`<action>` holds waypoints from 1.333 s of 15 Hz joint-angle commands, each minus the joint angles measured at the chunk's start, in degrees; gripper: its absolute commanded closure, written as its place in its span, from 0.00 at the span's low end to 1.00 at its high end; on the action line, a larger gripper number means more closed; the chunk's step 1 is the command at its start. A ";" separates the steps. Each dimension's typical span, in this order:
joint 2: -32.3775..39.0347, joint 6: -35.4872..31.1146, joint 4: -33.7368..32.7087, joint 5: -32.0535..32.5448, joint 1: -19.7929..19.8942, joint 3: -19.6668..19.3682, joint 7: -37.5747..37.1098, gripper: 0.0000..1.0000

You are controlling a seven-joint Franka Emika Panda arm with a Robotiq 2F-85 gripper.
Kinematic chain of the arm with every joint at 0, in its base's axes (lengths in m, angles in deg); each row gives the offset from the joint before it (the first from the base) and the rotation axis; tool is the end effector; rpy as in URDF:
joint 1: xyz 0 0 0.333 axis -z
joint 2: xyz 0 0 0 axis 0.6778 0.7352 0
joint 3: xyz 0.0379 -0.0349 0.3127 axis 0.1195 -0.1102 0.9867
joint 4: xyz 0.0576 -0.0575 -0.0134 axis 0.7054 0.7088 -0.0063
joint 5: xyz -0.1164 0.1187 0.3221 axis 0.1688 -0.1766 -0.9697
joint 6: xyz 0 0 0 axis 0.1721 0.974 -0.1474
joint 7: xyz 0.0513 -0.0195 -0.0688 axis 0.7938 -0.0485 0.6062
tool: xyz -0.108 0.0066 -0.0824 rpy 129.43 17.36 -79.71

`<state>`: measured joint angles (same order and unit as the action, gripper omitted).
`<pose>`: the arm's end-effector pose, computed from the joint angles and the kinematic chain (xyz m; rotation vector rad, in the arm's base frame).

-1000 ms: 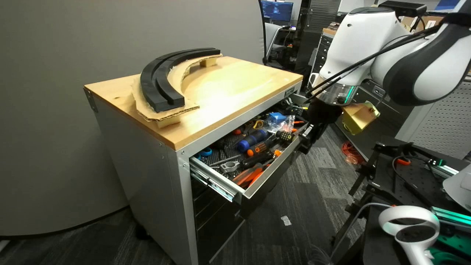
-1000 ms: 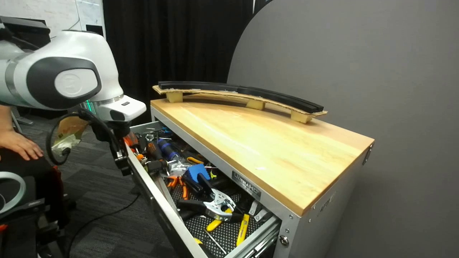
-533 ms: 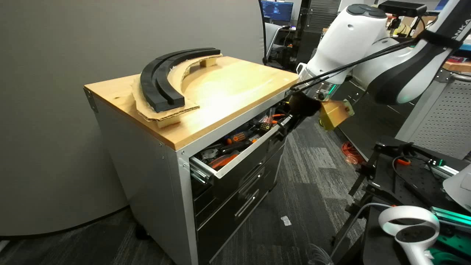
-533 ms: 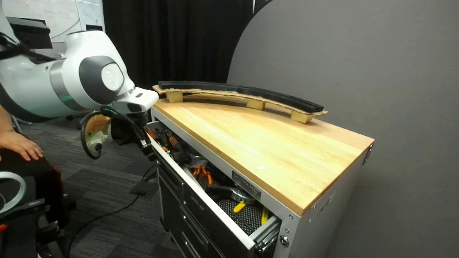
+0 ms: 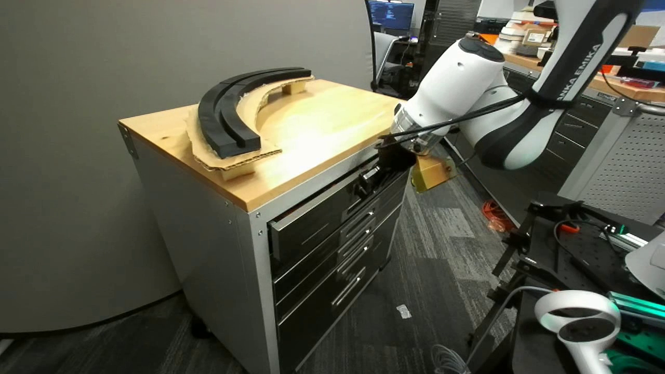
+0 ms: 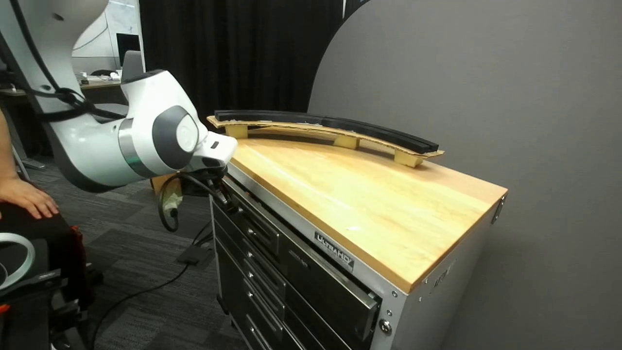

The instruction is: Put the screwdriver in the drawer then close it

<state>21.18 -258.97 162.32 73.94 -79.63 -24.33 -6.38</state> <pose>0.4773 0.1525 0.1548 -2.9737 0.1979 -0.6548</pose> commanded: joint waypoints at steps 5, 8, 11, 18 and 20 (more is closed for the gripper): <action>6.86 -6.01 -5.55 -6.16 -3.22 -3.37 0.24 0.94; 4.23 -3.25 -3.56 -6.01 -2.81 -3.43 -0.10 0.69; -6.94 8.61 3.98 -9.12 8.20 5.89 11.43 0.49; -21.90 29.99 15.81 -23.70 33.61 34.65 33.57 0.00; -18.43 28.07 13.43 -20.52 31.36 31.34 29.86 0.05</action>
<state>2.68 -230.85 175.80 53.33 -48.20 7.11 23.56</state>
